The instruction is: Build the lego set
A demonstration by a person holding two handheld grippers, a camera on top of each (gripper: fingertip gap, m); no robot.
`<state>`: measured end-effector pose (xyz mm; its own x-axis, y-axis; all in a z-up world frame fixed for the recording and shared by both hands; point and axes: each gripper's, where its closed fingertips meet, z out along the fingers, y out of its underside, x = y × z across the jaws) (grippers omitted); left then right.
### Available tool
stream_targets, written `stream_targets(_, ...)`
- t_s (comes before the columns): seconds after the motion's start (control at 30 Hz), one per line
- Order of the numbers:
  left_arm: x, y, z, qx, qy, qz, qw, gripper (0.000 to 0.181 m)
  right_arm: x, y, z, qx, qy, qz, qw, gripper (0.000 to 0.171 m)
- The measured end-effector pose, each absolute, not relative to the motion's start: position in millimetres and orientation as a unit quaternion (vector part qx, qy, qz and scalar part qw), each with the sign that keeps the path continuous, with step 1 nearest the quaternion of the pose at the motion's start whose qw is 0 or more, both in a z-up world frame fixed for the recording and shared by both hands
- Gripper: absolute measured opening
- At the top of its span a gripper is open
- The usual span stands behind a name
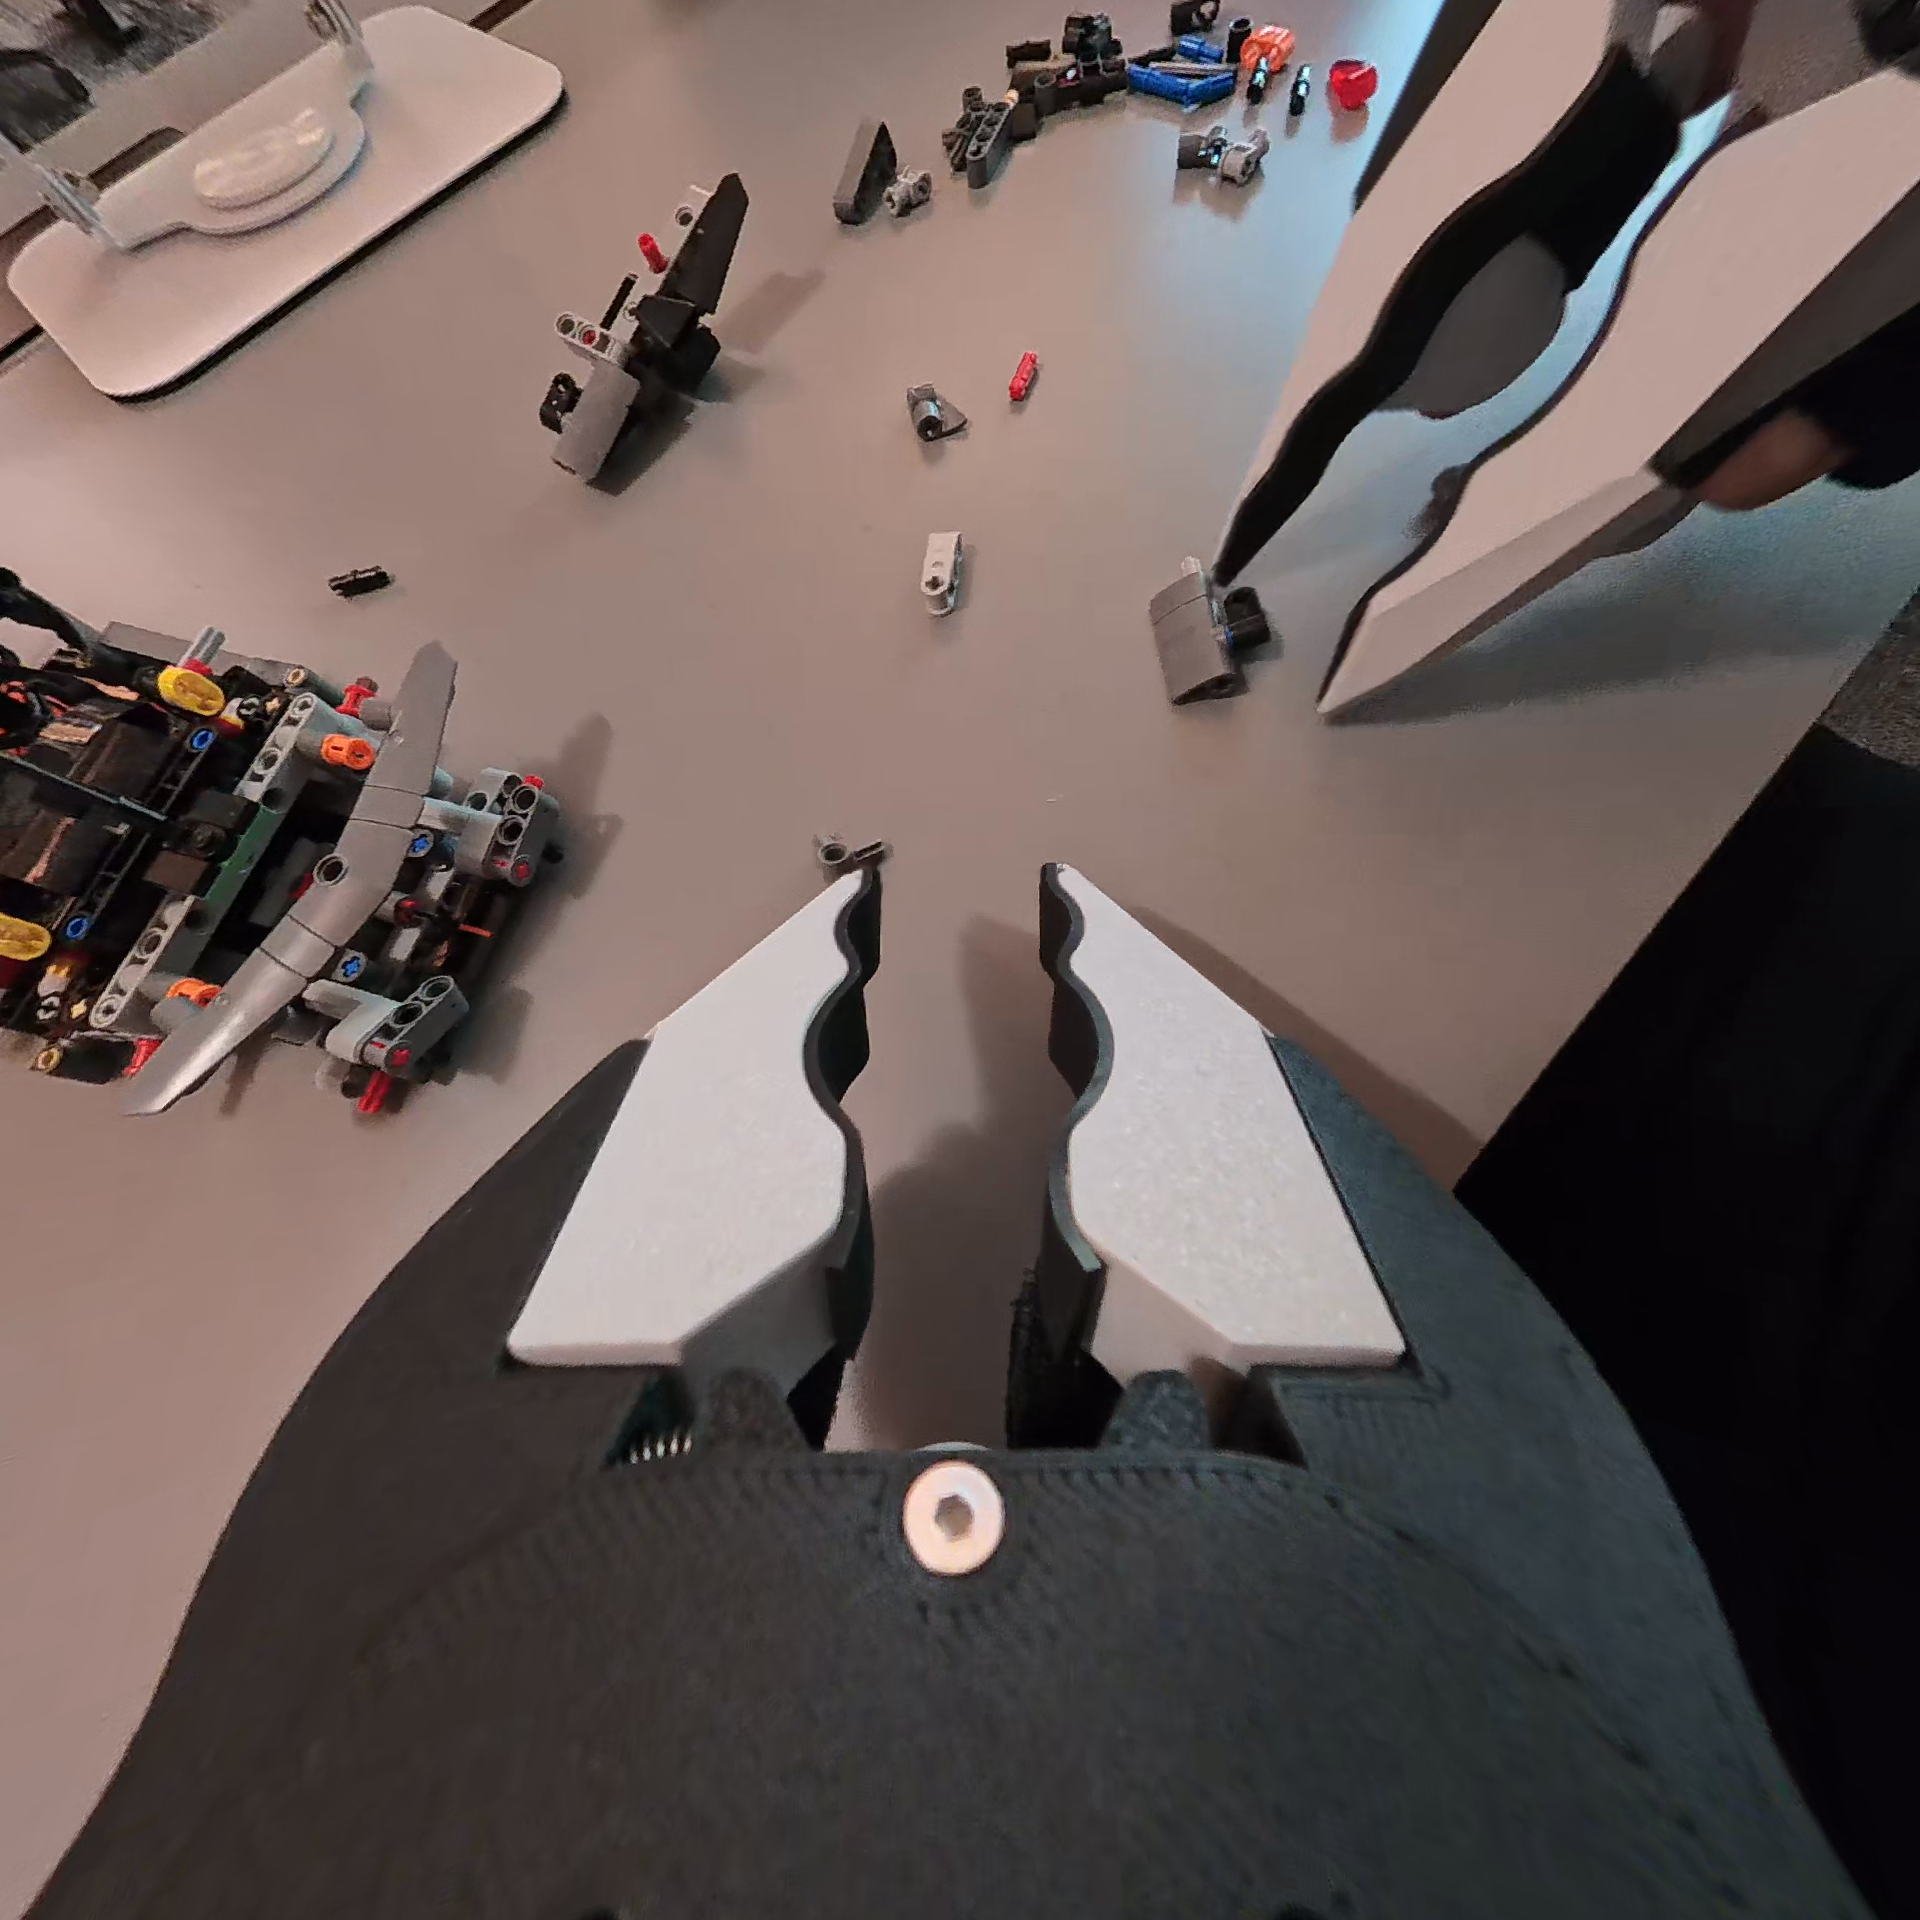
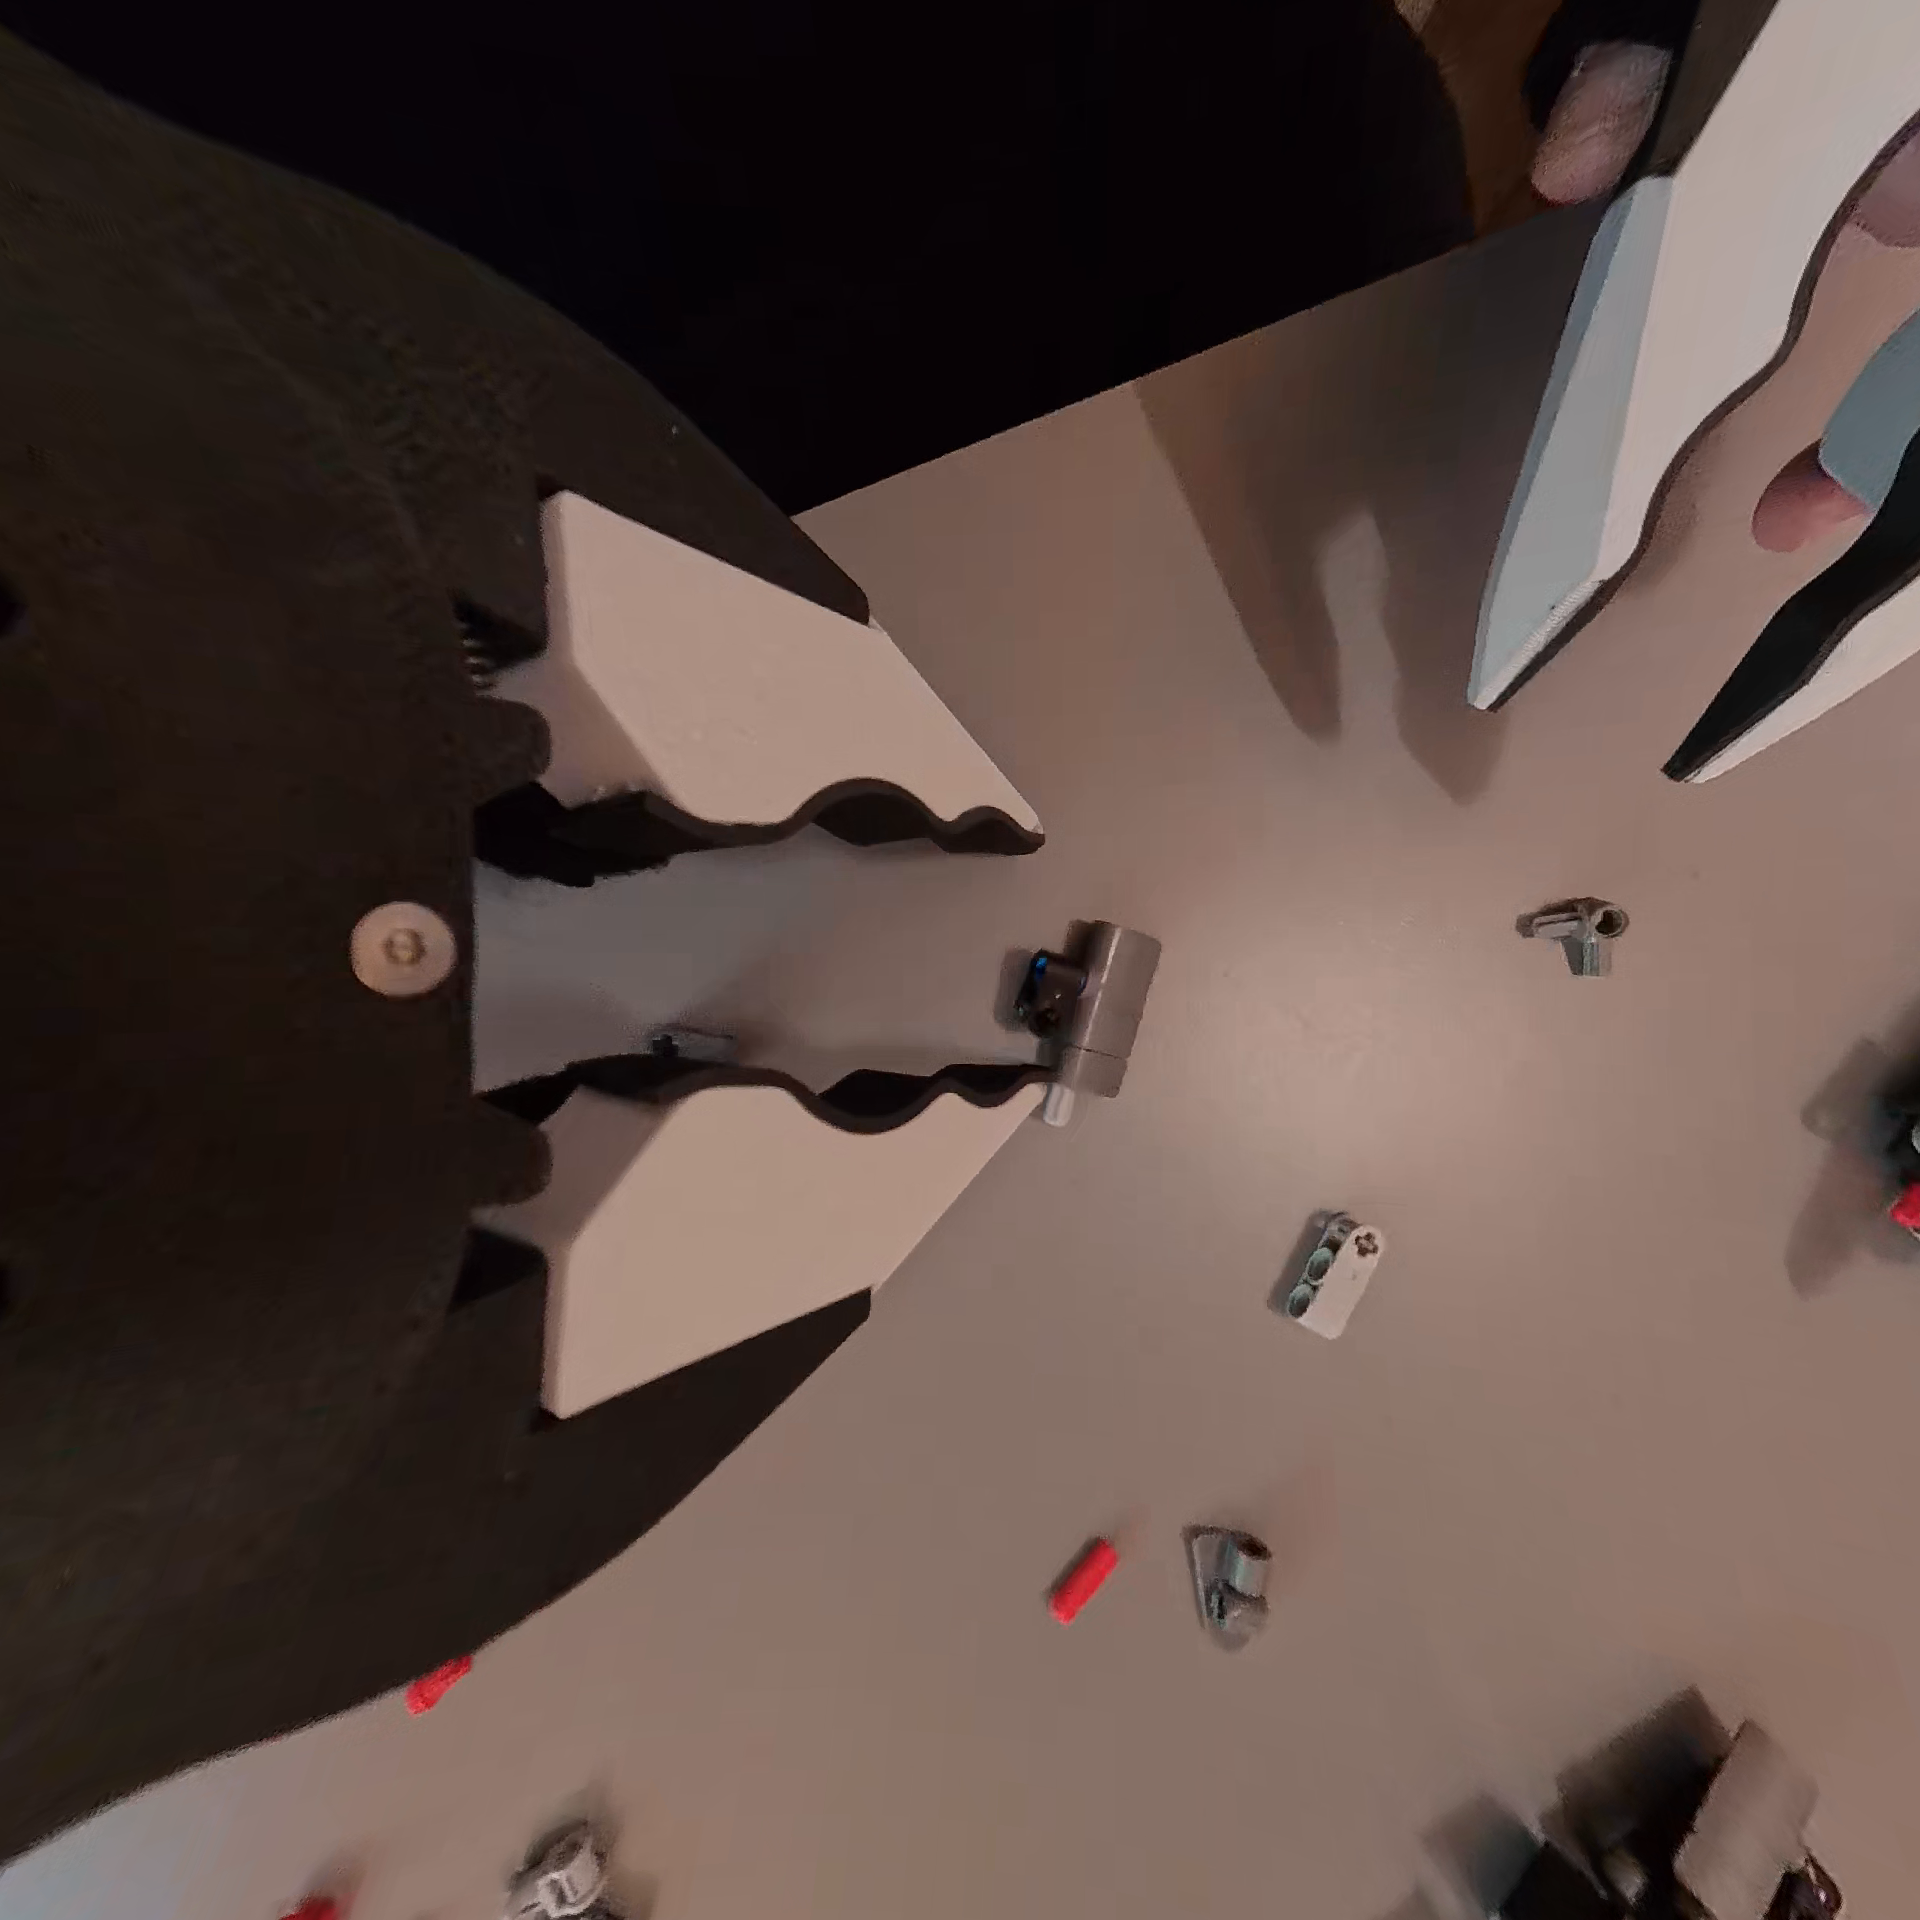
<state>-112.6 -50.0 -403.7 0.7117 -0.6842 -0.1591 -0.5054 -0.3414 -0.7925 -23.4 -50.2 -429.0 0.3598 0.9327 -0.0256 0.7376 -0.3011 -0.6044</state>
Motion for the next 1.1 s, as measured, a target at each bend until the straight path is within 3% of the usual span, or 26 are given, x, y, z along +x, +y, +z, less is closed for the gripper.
stream_targets(0.33,-102.3,-46.4,-403.0,-0.805,0.371,-0.115,0.448,0.028,-53.1,-43.9,-410.0,-0.731,-0.578,0.208,0.297,0.042)
stream_targets(0.73,-115.4,-38.6,-381.6,-0.798,0.352,-0.104,0.477,0.024,95.5,44.2,-379.3,-0.799,-0.47,0.131,0.353,0.021)
stream_targets(0.97,-128.2,-36.0,-385.1,-0.8,0.332,-0.104,0.489,0.022,115.4,87.1,-377.1,-0.797,-0.465,0.1,0.372,0.019)
stream_targets(1.1,-127.5,-35.7,-390.4,-0.8,0.334,-0.106,0.487,0.022,104.5,105.2,-383.0,-0.789,-0.485,0.112,0.36,0.026)
